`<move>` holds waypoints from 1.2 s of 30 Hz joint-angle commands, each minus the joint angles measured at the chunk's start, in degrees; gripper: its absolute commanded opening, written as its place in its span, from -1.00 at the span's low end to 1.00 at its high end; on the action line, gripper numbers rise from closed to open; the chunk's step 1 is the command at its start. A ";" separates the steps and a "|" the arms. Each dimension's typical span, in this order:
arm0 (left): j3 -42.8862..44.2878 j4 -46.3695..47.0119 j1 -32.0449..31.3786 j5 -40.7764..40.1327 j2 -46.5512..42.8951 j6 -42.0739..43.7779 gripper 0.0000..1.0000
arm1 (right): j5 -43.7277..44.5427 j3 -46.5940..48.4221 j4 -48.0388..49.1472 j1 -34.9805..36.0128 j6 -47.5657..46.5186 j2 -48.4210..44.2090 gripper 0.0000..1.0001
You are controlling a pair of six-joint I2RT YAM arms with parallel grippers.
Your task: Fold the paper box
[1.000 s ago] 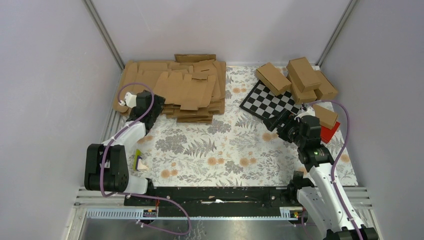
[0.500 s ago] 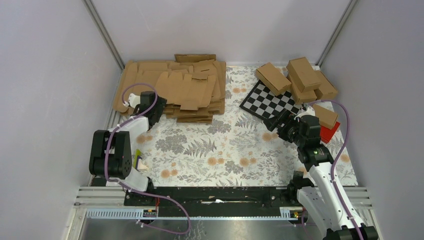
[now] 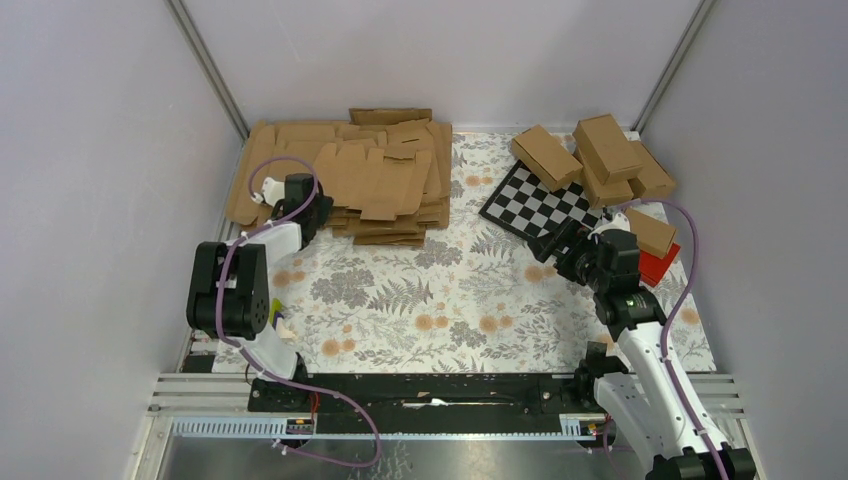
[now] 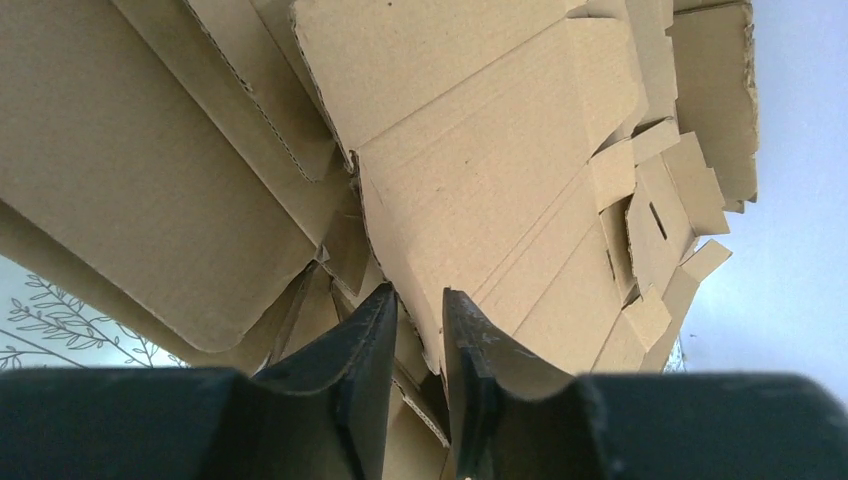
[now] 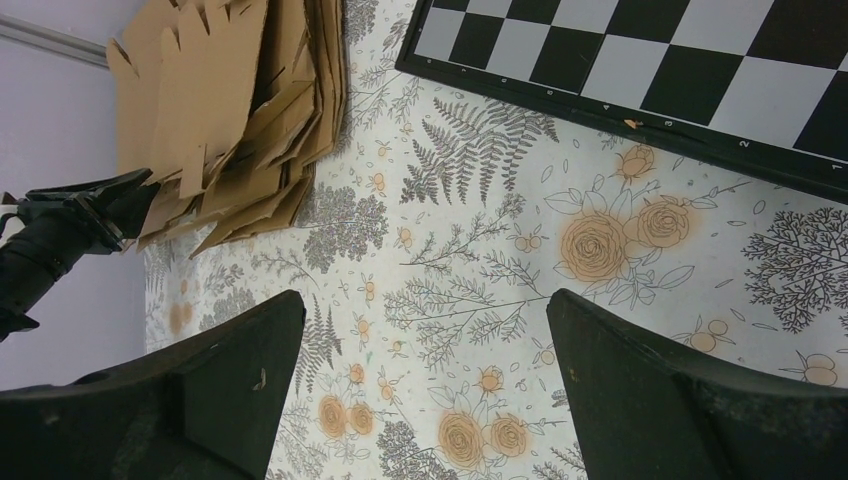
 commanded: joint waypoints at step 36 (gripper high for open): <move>-13.32 -3.67 0.54 32.23 -50.13 -3.63 -1.00 | -5.74 3.43 0.97 0.31 6.25 -2.20 0.97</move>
